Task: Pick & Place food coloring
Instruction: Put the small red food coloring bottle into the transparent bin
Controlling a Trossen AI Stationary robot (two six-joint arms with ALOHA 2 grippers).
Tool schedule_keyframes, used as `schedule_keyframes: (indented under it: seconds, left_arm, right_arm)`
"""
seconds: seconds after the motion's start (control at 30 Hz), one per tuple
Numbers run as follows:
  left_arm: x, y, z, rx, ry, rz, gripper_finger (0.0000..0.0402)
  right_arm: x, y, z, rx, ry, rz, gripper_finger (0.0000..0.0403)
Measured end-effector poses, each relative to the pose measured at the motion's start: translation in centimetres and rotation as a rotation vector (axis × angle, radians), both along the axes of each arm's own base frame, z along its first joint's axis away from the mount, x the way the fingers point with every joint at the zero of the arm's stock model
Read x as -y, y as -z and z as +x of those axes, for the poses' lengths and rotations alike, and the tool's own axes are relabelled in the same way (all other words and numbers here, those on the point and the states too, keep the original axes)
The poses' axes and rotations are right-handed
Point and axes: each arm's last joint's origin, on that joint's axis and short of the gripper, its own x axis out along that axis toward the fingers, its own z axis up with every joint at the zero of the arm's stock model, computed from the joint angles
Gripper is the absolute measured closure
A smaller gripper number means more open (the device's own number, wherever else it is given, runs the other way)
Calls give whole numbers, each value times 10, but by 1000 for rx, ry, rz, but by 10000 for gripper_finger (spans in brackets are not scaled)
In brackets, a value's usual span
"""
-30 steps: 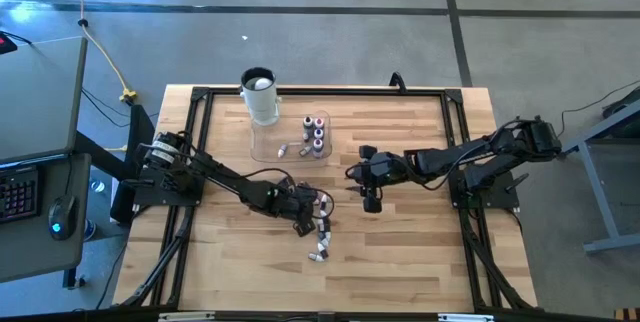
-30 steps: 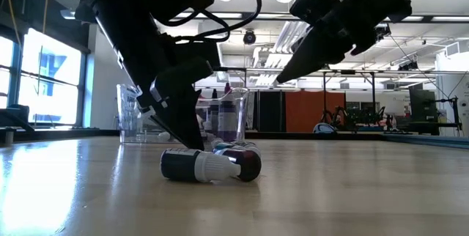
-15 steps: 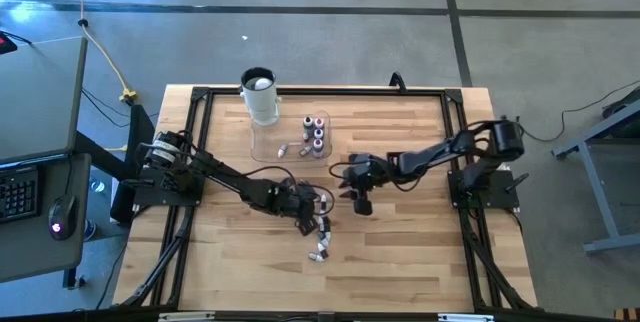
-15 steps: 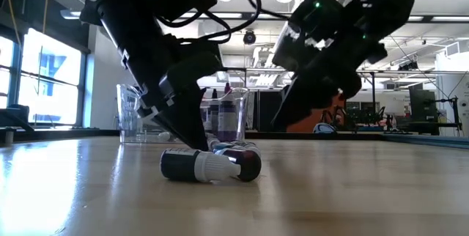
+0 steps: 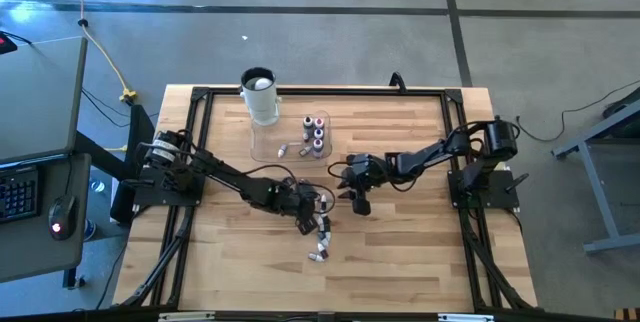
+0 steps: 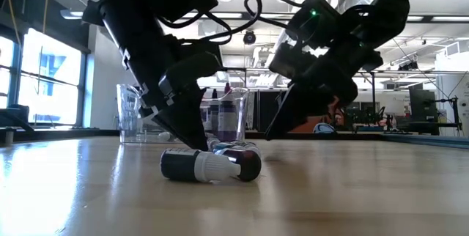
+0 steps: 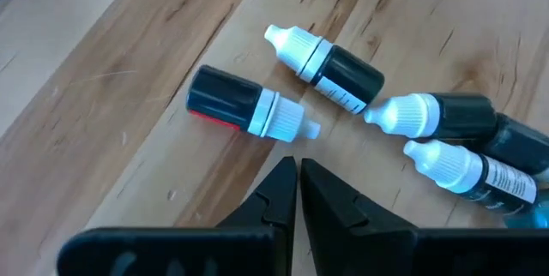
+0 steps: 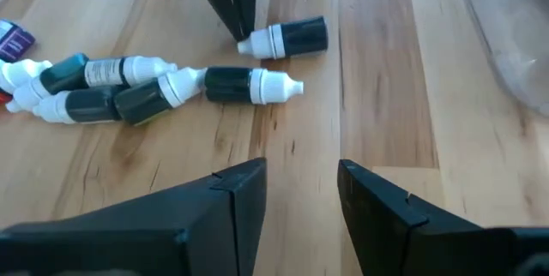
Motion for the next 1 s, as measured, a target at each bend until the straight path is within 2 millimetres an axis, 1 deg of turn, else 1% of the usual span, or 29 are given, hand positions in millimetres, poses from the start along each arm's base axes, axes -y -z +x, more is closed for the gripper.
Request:
schedule_keyframes:
  seconds: [0.1, 0.23, 0.37, 0.47, 0.57, 0.7, 0.9, 1.0]
  left_arm:
    - [-5, 0, 1, -9, 9, -33, 368]
    - [-7, -1, 2, -22, 33, -89, 327]
    - [-8, -1, 3, 1, 21, -41, 285]
    - [-9, -4, 7, 20, -41, -24, 265]
    - [-12, -8, 10, 45, -79, -10, 257]
    - [-20, -7, 10, 38, -149, -17, 256]
    - [-32, -7, 13, 34, -156, -66, 256]
    - [-35, -8, 15, 37, -141, -56, 256]
  right_arm:
    - [0, -2, 1, 25, -15, -12, 265]
    - [-1, -2, 2, 35, -52, 15, 265]
    - [-2, -4, 3, 52, -60, 19, 265]
    - [-2, -5, 4, 70, -58, 20, 265]
    - [-2, -6, 4, 76, -59, 21, 265]
    - [-2, -5, 4, 69, -60, 23, 265]
    - [-2, -5, 4, 75, -56, 20, 265]
    - [-1, -5, 4, 72, -38, 6, 265]
